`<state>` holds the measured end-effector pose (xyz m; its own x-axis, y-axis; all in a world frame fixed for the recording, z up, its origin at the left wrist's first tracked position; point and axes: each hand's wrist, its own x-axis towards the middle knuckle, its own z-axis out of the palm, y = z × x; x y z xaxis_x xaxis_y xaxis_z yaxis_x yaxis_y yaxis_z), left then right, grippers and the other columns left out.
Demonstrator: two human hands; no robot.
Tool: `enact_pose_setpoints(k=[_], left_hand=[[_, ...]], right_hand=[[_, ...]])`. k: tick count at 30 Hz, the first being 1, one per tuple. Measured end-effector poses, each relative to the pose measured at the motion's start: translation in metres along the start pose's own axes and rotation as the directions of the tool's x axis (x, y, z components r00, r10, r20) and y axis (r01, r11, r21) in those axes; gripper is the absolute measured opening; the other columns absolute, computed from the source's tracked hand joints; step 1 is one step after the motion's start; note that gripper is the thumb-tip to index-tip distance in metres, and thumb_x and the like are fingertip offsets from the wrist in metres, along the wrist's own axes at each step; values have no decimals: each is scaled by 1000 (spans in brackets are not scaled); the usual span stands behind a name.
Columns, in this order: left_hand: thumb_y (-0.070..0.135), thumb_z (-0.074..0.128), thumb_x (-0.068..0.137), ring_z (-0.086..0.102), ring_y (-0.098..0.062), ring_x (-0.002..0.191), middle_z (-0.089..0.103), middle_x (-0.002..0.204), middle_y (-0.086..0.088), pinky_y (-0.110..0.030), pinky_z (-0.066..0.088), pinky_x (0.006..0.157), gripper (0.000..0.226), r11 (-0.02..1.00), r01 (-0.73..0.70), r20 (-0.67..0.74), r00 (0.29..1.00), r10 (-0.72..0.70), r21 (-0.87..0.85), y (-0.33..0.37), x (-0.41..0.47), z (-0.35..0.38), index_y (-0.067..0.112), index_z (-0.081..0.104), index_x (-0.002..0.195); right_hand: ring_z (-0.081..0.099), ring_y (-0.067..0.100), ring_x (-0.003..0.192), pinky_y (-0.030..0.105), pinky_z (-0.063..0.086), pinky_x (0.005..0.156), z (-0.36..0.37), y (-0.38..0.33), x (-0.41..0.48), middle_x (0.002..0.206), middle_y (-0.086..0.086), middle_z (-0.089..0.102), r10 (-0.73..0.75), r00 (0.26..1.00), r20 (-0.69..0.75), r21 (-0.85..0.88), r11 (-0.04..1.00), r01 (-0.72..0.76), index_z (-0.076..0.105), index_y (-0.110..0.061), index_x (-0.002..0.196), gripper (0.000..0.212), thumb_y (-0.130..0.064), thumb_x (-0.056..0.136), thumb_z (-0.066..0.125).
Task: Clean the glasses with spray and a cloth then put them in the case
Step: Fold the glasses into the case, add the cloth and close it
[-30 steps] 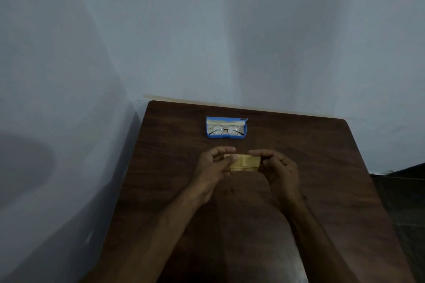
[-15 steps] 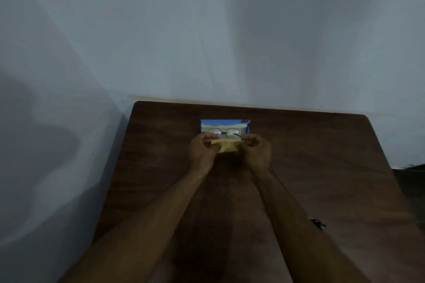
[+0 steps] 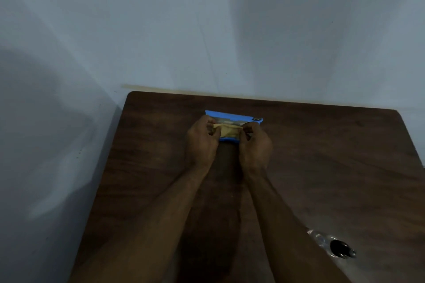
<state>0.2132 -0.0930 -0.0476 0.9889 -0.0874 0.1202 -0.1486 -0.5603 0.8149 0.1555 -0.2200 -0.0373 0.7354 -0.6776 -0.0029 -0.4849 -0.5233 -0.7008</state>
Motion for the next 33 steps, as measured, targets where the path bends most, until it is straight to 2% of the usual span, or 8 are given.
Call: enact_pose_setpoints(k=[9, 13, 19, 21, 23, 25, 29, 33], left_hand=[[4, 79, 85, 66, -15, 91, 68, 105, -4, -25, 54, 80, 15, 995, -83, 1, 997, 83, 50, 3, -2, 1, 13, 69, 92], [2, 78, 84, 66, -13, 94, 68, 108, -3, -23, 55, 85, 14, 998, -63, 17, 998, 63, 27, 2, -4, 1, 13, 72, 92], [15, 69, 87, 66, -11, 82, 69, 93, 1, -13, 52, 72, 1, 989, -120, -157, 982, 104, -92, 2, -10, -5, 15, 69, 87], [39, 61, 86, 70, -15, 82, 69, 92, 8, -31, 61, 71, 8, 971, 49, -194, 976, -95, -232, 0, -5, -7, 33, 65, 91], [54, 60, 85, 73, -19, 85, 68, 96, 12, -49, 64, 71, 15, 884, 298, -183, 907, -380, -361, 0, 8, -9, 42, 60, 93], [60, 64, 92, 71, -18, 80, 68, 99, 8, -43, 63, 58, 30, 777, 491, -86, 822, -563, -393, 6, 24, -12, 33, 61, 103], [61, 68, 94, 67, -15, 66, 75, 95, -7, -24, 48, 39, 53, 749, 604, 145, 796, -588, -272, 11, 45, -17, 11, 70, 109], [40, 79, 93, 73, -17, 80, 77, 110, -9, -29, 57, 48, 35, 788, 534, 234, 844, -482, -305, -8, 37, -22, 13, 75, 115]], right_hand=[[67, 33, 99, 33, 41, 70, -4, 6, -8, 112, 11, 68, -102, 994, 47, -123, 987, 107, 63, -13, 110, 14, -22, 100, 67], [65, 32, 103, 38, 51, 75, -5, 6, -9, 125, 12, 60, -127, 991, 38, -89, 987, 130, 66, -10, 111, 15, -17, 99, 68], [59, 17, 97, 26, 42, 75, -11, 5, -11, 120, 8, 61, 8, 988, -154, 81, 997, 5, 65, -14, 105, 17, -21, 92, 73], [59, 18, 97, 26, 43, 80, -15, 3, -6, 112, 8, 64, 146, 954, -262, 255, 964, -78, 64, -12, 103, 13, -21, 96, 67], [63, 21, 101, 41, 51, 91, -13, 3, 5, 108, 5, 67, 352, 906, -236, 424, 876, -229, 63, -13, 103, 22, -35, 101, 61], [68, 23, 101, 48, 57, 93, -10, 3, 19, 104, 1, 70, 505, 859, -83, 521, 757, -395, 64, -16, 100, 48, -63, 97, 54], [73, 29, 97, 57, 63, 87, -4, 10, 42, 100, 3, 73, 501, 861, 83, 430, 761, -485, 71, -20, 97, 82, -93, 70, 45], [71, 28, 99, 55, 64, 84, -9, 12, 42, 108, 6, 72, 429, 898, 96, 372, 822, -432, 70, -19, 102, 45, -62, 89, 71]])
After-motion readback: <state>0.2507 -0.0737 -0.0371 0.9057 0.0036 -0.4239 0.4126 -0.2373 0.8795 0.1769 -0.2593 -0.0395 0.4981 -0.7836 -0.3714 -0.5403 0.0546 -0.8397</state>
